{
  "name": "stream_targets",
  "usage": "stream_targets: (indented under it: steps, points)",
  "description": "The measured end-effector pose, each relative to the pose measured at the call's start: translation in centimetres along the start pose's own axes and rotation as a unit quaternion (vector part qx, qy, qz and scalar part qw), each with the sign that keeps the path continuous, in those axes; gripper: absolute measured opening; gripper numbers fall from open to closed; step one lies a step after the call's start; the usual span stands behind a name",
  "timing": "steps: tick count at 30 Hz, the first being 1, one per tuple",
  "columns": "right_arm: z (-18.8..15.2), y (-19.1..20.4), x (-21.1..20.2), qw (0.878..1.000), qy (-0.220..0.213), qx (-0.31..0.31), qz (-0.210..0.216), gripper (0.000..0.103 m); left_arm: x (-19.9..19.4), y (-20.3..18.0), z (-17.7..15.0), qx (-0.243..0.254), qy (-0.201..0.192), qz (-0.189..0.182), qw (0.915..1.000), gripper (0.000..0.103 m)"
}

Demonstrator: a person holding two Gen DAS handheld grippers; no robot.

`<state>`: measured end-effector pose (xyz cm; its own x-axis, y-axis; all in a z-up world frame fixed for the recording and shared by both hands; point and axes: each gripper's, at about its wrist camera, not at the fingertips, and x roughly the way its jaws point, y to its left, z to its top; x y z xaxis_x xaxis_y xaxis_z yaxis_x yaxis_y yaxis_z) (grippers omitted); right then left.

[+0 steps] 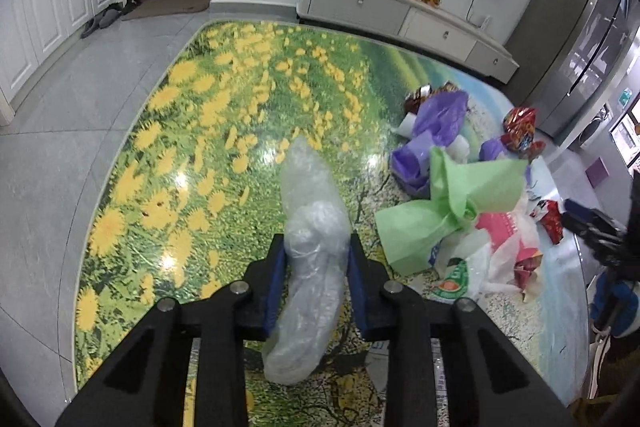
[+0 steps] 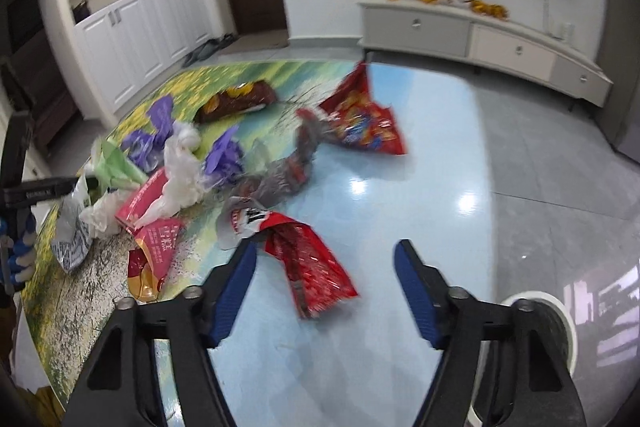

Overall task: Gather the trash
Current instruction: 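Grasp the clear plastic bag with the left tool while the right tool grasps a red wrapper, then carry both items over the trash bin and open both tools to drop them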

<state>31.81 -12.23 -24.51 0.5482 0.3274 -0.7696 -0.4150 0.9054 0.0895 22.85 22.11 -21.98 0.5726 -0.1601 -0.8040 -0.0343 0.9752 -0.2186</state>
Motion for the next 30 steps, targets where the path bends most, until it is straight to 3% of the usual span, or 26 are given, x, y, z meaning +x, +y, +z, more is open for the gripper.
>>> stream_targets:
  steps: [8, 16, 22, 26, 30]
  points:
    - [0.0, 1.3, 1.1, 0.999, 0.015, -0.037, 0.025, 0.019, -5.4, -0.9, 0.5, 0.01, -0.05, 0.016, 0.9986, 0.027]
    - [-1.9, 2.6, -3.0, 0.998, -0.023, -0.027, 0.06, 0.014, -10.1, -4.6, -0.3, 0.032, -0.083, 0.012, 0.9959, 0.027]
    - [-3.4, 1.6, -8.5, 0.994, -0.087, 0.002, 0.06, 0.014, -12.1, -10.2, -0.6, 0.075, -0.093, -0.008, 0.9928, 0.027]
    - [-4.8, -2.0, -12.0, 0.992, -0.117, 0.043, 0.025, 0.014, -11.9, -15.8, -0.3, 0.121, -0.09, -0.034, 0.9879, 0.027]
    - [-7.6, -7.9, -14.9, 0.985, -0.128, 0.11, -0.047, 0.014, -9.9, -22.8, 0.5, 0.167, -0.074, -0.075, 0.9803, 0.027]
